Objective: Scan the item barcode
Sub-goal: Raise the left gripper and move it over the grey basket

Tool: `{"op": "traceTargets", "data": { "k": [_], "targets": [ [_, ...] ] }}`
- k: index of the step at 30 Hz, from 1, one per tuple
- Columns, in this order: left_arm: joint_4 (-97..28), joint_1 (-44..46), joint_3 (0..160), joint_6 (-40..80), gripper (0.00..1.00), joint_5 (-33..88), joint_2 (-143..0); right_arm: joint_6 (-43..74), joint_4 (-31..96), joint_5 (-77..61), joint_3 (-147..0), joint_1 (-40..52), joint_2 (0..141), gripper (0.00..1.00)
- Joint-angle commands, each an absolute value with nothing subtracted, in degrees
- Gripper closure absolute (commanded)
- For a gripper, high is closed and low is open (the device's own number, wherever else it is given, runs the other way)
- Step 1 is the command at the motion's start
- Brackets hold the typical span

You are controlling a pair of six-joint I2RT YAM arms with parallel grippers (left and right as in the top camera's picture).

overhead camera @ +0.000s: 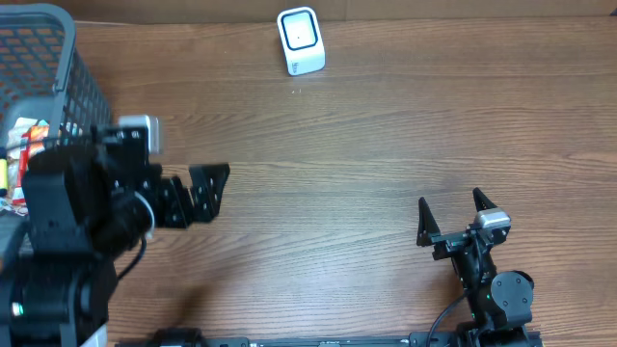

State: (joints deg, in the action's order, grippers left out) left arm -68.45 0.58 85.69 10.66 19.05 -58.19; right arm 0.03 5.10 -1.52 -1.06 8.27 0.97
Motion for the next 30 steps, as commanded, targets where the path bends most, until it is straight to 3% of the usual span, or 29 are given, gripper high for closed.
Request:
{"op": "traceTargets", "data": {
  "k": [1, 18, 25, 30],
  "targets": [
    [-67.42, 0.78, 89.45, 10.48, 0.00, 17.74, -60.58, 0.45, 4.71, -1.61, -0.47, 8.12, 1.04, 0.00],
    [-63.20, 0.62, 91.29, 17.21, 0.01, 3.46, -63.61, 0.45, 4.71, -1.61, -0.47, 8.12, 1.04, 0.00],
    [-69.01, -4.05, 106.80, 17.52, 0.01, 1.93, -75.92, 0.45, 4.71, -1.61, -0.47, 8.12, 1.04, 0.00],
    [-70.00, -12.53, 119.87, 16.29, 0.01, -0.03, -83.99, 0.45, 4.71, -1.61, -0.47, 8.12, 1.04, 0.00]
  ]
}}
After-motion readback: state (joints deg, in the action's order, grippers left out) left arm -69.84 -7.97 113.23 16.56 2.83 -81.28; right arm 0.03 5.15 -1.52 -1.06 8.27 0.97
